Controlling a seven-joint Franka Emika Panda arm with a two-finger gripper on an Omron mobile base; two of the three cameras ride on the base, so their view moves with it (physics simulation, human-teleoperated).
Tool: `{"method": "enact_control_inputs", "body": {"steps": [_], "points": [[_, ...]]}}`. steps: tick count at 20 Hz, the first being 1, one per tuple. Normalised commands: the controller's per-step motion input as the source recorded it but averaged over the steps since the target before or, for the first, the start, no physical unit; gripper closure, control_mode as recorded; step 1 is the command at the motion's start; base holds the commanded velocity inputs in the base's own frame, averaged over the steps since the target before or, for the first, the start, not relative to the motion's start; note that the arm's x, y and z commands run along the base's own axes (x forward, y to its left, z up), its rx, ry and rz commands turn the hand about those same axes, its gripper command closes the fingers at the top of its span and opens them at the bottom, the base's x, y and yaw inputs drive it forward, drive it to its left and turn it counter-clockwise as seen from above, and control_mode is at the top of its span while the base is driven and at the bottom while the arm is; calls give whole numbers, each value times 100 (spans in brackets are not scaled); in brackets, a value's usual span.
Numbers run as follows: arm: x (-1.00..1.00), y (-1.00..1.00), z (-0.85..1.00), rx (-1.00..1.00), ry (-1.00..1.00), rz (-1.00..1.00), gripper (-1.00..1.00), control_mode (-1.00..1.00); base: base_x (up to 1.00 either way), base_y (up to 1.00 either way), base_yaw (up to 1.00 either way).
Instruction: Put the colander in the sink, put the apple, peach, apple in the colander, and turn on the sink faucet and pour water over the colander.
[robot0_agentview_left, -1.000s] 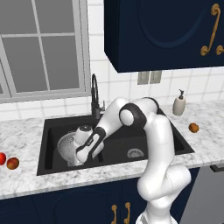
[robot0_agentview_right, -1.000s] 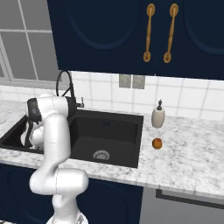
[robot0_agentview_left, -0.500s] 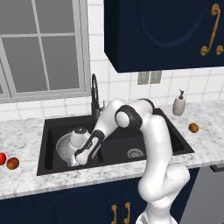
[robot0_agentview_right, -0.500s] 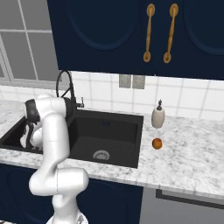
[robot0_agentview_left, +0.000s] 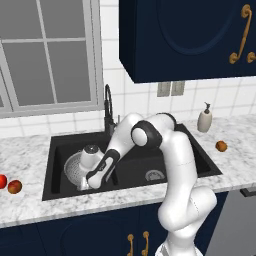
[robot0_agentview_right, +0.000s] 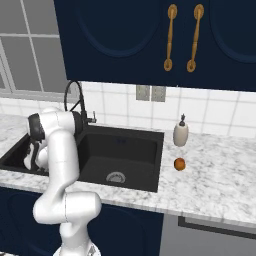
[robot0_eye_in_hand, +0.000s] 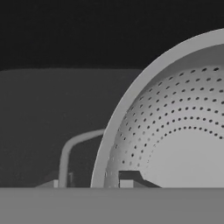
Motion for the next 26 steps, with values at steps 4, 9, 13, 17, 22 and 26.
{"method": "enact_control_inputs", "body": {"steps": [4, 9, 13, 17, 22, 26], "points": [[32, -42, 4, 2, 0, -10, 100, -100, 0, 0, 0], [0, -43, 0, 0, 0, -11, 100, -100, 0, 0, 0], [0, -28, 0, 0, 0, -16, 100, -100, 0, 0, 0], [0, -13, 0, 0, 0, -8, -100, -100, 0, 0, 0], [-34, 0, 0, 0, 5, -3, -100, -100, 0, 0, 0], [-37, 0, 20, 0, 6, -7, -100, -100, 0, 0, 0]]}}
